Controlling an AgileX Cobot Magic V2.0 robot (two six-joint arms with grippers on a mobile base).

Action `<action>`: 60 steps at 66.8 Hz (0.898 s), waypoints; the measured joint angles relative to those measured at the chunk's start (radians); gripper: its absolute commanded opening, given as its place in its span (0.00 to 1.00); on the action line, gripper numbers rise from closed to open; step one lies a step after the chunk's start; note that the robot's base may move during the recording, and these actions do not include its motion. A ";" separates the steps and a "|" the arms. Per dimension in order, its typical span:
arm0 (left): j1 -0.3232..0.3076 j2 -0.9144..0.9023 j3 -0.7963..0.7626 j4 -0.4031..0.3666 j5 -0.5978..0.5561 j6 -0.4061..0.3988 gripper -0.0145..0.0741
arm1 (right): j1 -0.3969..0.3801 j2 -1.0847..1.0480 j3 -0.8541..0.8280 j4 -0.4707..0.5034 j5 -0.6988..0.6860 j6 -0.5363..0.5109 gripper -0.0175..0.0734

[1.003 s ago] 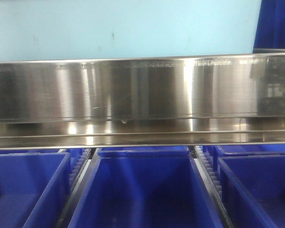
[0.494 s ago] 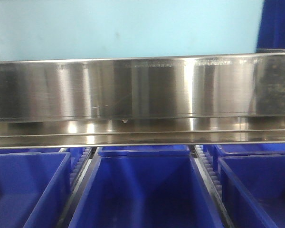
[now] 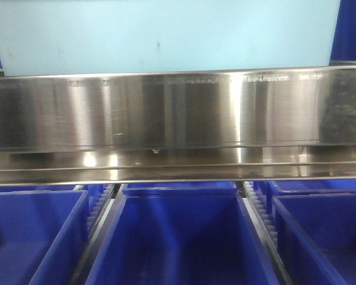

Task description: Move two blue bins to right shelf middle

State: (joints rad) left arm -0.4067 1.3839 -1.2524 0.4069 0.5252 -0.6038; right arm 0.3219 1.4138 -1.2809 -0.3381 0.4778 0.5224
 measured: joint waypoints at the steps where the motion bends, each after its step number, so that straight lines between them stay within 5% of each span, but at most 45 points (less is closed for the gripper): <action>1: 0.000 0.000 0.005 0.000 -0.002 -0.002 0.04 | 0.000 0.000 0.004 0.000 -0.002 0.000 0.02; 20: 0.004 0.000 0.016 0.000 -0.013 -0.004 0.08 | -0.001 0.000 0.010 -0.002 -0.022 0.000 0.03; 33: 0.004 -0.001 0.016 0.002 -0.018 -0.004 0.42 | -0.001 0.000 0.010 -0.002 -0.024 0.000 0.46; 40: 0.004 -0.001 0.016 0.002 -0.018 -0.002 0.54 | 0.002 0.000 0.003 -0.002 -0.002 0.000 0.59; 50: 0.004 -0.002 -0.022 0.000 0.029 -0.002 0.56 | 0.002 0.000 -0.065 0.000 0.084 0.000 0.59; 60: 0.004 0.004 -0.135 -0.014 0.240 -0.002 0.53 | 0.002 0.000 -0.186 0.035 0.292 -0.002 0.59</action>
State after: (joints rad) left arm -0.4025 1.3880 -1.3875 0.3925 0.7649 -0.6061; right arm 0.3235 1.4138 -1.4666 -0.3027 0.7698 0.5209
